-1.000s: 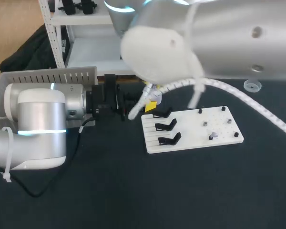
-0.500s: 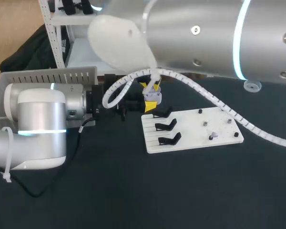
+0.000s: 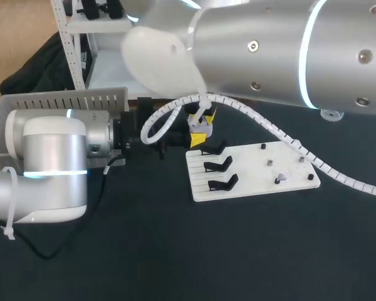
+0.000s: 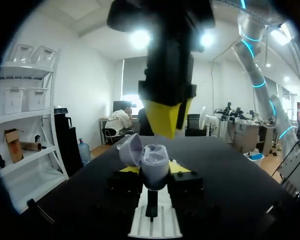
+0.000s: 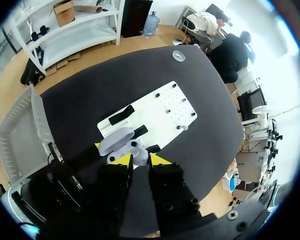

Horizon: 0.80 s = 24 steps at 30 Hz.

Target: Pick up each earbud case from the left stands, insert the matching earbuds, close the lid, and place the case in the box.

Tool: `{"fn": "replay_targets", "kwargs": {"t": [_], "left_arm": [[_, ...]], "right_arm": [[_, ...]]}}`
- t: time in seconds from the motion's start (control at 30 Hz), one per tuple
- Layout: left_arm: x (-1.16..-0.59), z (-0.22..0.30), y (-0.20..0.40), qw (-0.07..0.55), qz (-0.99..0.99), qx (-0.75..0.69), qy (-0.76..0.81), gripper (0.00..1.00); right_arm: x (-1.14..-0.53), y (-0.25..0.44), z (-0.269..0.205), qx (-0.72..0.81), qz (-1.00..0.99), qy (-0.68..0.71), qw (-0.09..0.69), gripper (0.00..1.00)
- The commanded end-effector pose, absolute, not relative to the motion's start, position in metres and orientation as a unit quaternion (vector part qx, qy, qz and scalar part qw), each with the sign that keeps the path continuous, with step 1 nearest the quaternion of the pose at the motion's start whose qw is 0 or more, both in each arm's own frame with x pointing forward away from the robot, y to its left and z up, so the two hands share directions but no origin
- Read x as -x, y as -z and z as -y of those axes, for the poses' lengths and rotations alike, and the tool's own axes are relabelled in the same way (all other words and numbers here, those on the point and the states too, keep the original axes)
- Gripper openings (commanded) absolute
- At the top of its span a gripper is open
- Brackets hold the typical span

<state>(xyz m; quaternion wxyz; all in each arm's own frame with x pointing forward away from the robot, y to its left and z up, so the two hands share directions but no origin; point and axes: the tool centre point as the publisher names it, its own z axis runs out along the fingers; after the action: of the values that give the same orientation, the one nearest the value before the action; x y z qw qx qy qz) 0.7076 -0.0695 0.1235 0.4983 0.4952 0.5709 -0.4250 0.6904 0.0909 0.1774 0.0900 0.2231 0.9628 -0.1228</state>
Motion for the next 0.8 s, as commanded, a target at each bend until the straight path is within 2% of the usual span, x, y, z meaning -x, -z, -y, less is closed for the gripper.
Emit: {"fn": "replay_targets", "kwargs": {"t": [0.03, 0.8], "left_arm": [[-0.7062, 0.0697, -0.1228, 0.501, -0.571, -0.494, 0.424, 0.00], [-0.7062, 0.0697, -0.1228, 0.501, -0.571, -0.494, 0.424, 0.00]], "right_arm": [[-0.6867, -0.1733, -0.0871, -0.223, -0.963, 0.118, 0.092, 0.00], [-0.6922, -0.1720, -0.0945, -0.222, -0.964, 0.116, 0.092, 0.00]]}}
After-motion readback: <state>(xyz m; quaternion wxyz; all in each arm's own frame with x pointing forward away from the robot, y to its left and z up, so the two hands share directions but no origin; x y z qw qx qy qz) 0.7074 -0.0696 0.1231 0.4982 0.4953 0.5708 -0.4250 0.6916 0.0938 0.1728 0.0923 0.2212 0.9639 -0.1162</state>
